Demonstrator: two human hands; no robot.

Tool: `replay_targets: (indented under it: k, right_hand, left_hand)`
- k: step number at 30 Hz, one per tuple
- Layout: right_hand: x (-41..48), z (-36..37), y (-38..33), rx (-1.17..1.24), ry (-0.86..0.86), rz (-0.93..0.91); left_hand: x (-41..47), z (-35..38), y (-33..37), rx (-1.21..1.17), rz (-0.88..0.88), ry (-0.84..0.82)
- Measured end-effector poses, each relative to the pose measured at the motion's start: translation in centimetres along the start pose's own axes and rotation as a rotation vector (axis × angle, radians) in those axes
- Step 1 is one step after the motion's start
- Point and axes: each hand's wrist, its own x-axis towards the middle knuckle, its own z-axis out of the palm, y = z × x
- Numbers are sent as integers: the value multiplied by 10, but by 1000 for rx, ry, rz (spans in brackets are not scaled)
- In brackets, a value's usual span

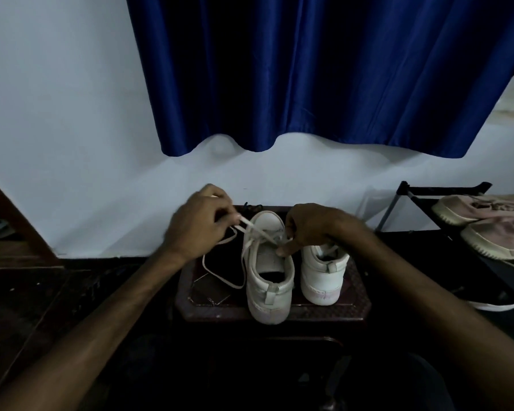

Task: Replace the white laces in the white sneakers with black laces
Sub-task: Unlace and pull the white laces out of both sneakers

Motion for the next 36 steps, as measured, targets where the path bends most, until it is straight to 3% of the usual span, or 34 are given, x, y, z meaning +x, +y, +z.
replay_targets:
  k: [3, 7, 10, 15, 21, 29, 32, 36]
  right_hand:
    - [1, 4, -5, -80, 26, -21]
    - [-3, -17, 18, 90, -6, -71]
    - [-8, -23, 32, 188, 83, -233]
    - [11, 6, 29, 98, 196, -428]
    - [26, 11, 33, 124, 181, -386]
    - [25, 7, 33, 57, 187, -320]
    - [22, 7, 33, 68, 191, -315]
    - [21, 8, 29, 34, 189, -315]
  left_hand:
    - [-6, 1, 7, 313, -16, -68]
    - [-15, 17, 44, 348, 208, -106]
    - [-12, 32, 54, 399, 184, -208]
    - [-12, 45, 50, 396, 157, -140]
    - [-17, 55, 54, 610, 266, -42]
    - [-10, 53, 50, 565, 324, -26]
    - [-2, 31, 40, 613, 254, 55]
    - [12, 4, 13, 597, -27, 115]
